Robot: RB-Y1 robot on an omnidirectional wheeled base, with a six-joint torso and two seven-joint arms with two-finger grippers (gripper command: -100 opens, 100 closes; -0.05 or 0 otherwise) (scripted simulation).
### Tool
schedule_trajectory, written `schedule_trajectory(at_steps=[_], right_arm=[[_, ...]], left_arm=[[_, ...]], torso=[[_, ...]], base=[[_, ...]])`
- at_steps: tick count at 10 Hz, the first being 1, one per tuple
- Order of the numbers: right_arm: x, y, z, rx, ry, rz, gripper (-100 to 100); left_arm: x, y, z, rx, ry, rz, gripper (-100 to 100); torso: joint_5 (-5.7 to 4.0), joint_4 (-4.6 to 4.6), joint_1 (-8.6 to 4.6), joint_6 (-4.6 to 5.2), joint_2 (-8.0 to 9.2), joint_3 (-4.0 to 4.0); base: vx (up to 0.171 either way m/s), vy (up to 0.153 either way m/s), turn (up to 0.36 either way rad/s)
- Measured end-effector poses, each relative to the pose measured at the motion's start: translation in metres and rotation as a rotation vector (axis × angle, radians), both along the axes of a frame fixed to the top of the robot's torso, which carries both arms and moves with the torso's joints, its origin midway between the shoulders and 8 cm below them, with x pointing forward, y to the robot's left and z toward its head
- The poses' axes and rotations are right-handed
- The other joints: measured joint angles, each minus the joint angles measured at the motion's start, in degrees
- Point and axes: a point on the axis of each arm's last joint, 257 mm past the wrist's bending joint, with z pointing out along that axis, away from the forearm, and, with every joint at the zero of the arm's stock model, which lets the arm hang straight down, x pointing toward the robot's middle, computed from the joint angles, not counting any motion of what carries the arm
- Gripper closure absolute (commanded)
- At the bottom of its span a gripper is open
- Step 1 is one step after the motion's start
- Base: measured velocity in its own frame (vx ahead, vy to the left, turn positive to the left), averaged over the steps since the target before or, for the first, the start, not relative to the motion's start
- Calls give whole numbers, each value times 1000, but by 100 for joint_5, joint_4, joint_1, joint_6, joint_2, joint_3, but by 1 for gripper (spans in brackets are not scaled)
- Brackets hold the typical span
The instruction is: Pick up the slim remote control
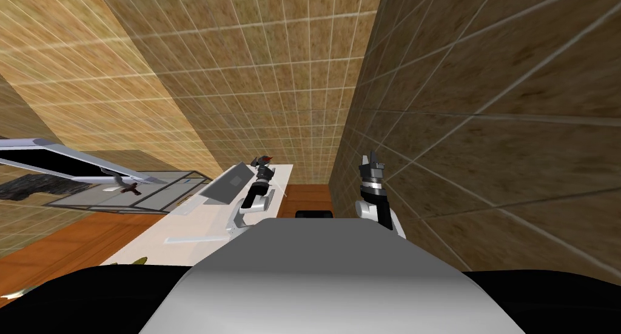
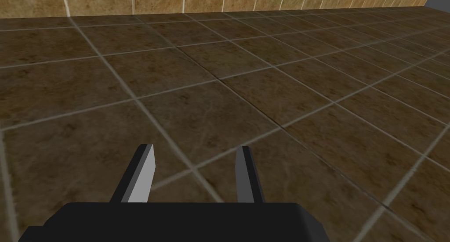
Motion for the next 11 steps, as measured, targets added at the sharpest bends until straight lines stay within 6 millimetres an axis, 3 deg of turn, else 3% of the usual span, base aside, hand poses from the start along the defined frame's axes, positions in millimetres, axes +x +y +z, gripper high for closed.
schedule_trajectory(at_steps=[6,11], right_arm=[[0,0,0,0,0,0,0],[0,0,0,0,0,0,0]], left_arm=[[6,38,-59,-95,180,79,-100],[-8,67,-110,-187,329,161,-100]], torso=[[-1,0,-5,-1,2,1],[-2,1,-7,-1,6,3]], base=[[36,-4,-7],[38,-4,-7]])
